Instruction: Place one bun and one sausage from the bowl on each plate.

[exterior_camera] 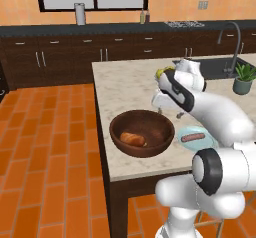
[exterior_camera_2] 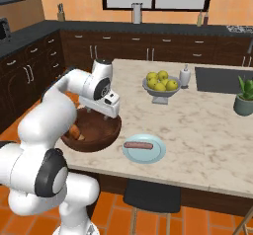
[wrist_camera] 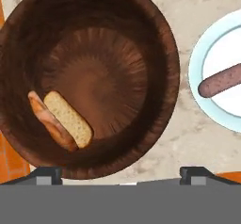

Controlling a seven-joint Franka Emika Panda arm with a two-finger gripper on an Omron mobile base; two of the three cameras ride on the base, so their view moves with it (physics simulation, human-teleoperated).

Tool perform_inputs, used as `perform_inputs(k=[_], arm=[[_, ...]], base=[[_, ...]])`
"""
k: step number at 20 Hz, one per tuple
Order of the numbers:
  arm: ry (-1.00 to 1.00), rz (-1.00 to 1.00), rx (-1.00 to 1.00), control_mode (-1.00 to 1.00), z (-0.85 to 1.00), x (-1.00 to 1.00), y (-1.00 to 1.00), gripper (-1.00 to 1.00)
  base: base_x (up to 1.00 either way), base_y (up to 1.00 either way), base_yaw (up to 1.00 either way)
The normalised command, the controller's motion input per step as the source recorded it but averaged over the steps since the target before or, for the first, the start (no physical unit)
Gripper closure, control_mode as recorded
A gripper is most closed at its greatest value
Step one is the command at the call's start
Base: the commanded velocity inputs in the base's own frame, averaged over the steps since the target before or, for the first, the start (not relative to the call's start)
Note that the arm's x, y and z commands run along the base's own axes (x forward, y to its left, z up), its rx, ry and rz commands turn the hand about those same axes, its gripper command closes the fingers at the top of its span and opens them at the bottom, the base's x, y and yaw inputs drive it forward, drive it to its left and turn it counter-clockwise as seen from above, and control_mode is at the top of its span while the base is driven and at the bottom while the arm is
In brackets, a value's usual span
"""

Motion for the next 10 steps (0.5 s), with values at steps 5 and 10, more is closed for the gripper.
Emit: perform_inputs(k=[5, 10], arm=[[0.34, 0.28, 0.21, -1.00, -0.80, -0.27, 0.22, -1.00], [0.00, 0.05, 0.36, -1.00, -0.74, -0.17, 0.41, -1.00]], base=[[0.00, 0.00, 0.00], [0.00, 0.00, 0.00]])
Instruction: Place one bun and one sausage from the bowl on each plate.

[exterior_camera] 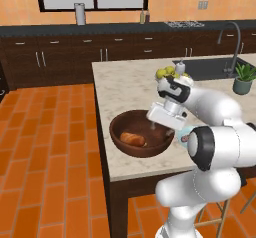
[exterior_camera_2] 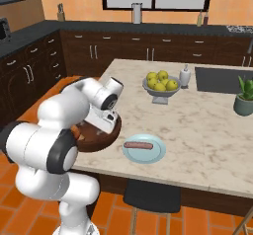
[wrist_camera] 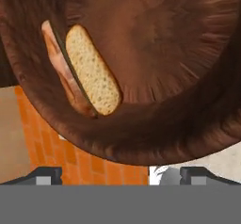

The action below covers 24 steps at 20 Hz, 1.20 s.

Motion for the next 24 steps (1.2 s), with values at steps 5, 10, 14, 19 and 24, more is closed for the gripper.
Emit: perform_inputs(k=[5, 10, 14, 19, 24], arm=[[0.00, 0.09, 0.11, -1.00, -0.24, 0.04, 0.56, -1.00], [-0.05, 0.01, 0.15, -1.00, -0.18, 0.08, 0.17, -1.00], [-0.04, 0.05, 0.12, -1.00, -0.19, 0.55, 0.00, -1.00], [0.00, 0.08, 0.03, -1.00, 0.03, 0.12, 0.10, -1.00], [-0.05, 0.24, -0.01, -1.00, 0.26, -0.22, 0.13, -1.00]], base=[[0.00, 0.00, 0.00], [0.00, 0.00, 0.00], [0.00, 0.00, 0.00], [0.00, 0.00, 0.00], [0.00, 0.00, 0.00]])
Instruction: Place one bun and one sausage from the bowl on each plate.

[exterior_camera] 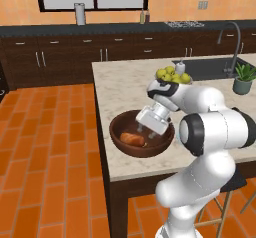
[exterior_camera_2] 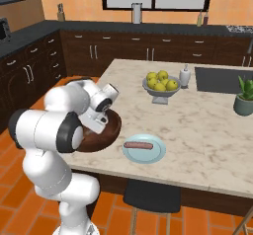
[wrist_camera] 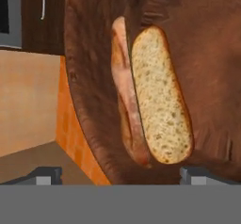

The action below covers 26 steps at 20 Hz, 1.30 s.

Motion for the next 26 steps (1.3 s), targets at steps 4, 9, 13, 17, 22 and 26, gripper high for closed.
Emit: perform_inputs(k=[4, 9, 13, 17, 22, 26], arm=[[-0.01, 0.22, -0.01, -1.00, -0.03, -0.10, 0.17, -1.00], [-0.15, 0.13, 0.00, -1.00, -0.24, 0.28, -0.04, -1.00], [-0.04, 0.14, 0.00, -1.00, -0.16, 0.00, 0.00, -1.00], [0.00, 0.01, 0.00, -1.00, -0.23, -0.03, 0.00, -1.00], [0.00, 0.00, 0.00, -1.00, -0.27, -0.04, 0.00, -1.00], [0.00, 0.00, 0.00, -1.00, -0.16, 0.00, 0.02, -1.00]], base=[[0.00, 0.00, 0.00], [0.00, 0.00, 0.00], [0.00, 0.00, 0.00], [0.00, 0.00, 0.00], [0.00, 0.00, 0.00], [0.00, 0.00, 0.00]])
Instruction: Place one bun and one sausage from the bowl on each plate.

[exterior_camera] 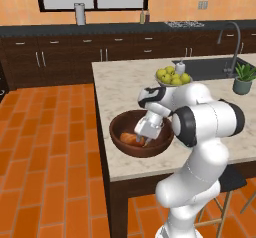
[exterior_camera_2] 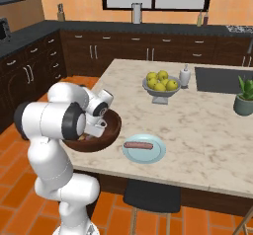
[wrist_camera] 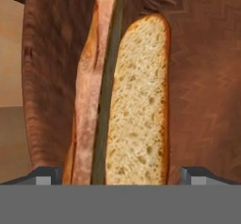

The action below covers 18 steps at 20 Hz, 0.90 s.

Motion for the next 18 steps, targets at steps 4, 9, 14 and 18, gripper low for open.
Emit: perform_inputs(k=[4, 9, 14, 18], arm=[[0.00, 0.00, 0.00, -1.00, -0.09, 0.00, 0.08, -1.00], [0.00, 0.00, 0.00, -1.00, -0.22, 0.00, 0.25, 1.00], [0.00, 0.00, 0.00, -1.00, -0.01, 0.00, 0.03, 1.00], [-0.10, -0.01, 0.01, -1.00, 0.20, -0.24, -0.10, 1.00]], base=[[0.00, 0.00, 0.00], [0.00, 0.00, 0.00], [0.00, 0.00, 0.00], [0.00, 0.00, 0.00]])
